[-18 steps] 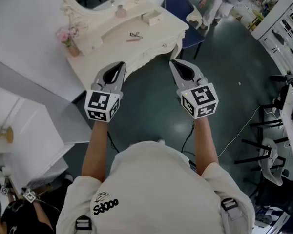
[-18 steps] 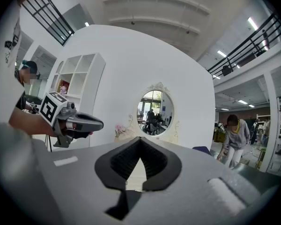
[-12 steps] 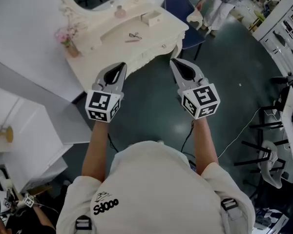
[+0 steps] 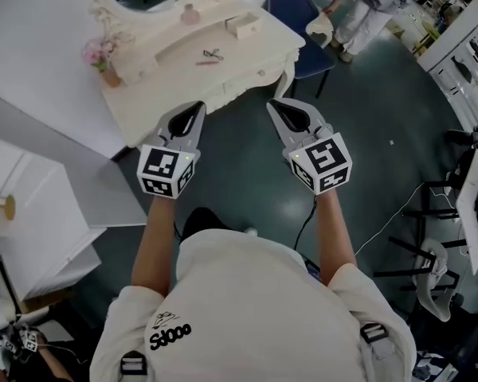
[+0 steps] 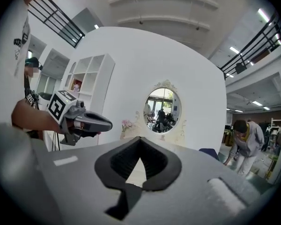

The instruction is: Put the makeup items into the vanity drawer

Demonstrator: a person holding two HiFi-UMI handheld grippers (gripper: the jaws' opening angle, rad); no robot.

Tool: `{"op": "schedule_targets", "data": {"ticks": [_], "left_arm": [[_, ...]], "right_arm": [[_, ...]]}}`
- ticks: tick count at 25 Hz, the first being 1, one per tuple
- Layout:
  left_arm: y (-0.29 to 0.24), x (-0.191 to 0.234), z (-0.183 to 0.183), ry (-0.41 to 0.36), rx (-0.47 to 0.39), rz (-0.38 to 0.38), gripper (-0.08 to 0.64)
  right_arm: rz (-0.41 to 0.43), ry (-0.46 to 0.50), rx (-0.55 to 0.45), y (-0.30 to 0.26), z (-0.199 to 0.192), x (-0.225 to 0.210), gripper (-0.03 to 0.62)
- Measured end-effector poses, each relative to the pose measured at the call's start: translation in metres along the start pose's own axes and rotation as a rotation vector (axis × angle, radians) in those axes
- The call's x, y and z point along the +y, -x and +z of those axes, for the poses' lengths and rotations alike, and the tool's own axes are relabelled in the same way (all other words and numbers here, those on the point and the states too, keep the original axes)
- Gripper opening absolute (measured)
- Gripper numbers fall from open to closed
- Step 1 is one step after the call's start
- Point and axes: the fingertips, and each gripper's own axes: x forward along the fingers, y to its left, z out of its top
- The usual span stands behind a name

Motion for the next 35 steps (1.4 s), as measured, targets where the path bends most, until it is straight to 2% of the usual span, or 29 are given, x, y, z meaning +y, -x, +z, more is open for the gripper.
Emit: {"op": "schedule_targets", "data": {"ticks": [5,12,17,26,35], "left_arm": [[-0.014,-0.011,-0.001,-0.023,0.024,-0.022,0.018],[-0.046,0.009,-0.001,-0.048,0.013,-0.054,0.018],[-0.092,0.049,-0.009,-0.041,0.006,-0.067,0.018],[-0.163,0.136,-0.002,-0.026,-0.009,-0.099,0.018],[-0.208,0.207,-0.001,-0.002,-0.012,-0.103,0.018]], "right_arm": [[0.023,-0.029,-0.009,-0.005,-0.006,-0.015,0.002],[0.000,-0.079,-0.015,-0.035,-0.012,-0.045,0.002],[-0.029,-0.079,0.015,-0.077,-0.019,-0.081,0.002],[-0.072,-0.071,0.018,-0.168,-0.001,-0.137,0.003],[-0.073,-0.049,0.044,-0.237,0.009,-0.167,0.003]]}}
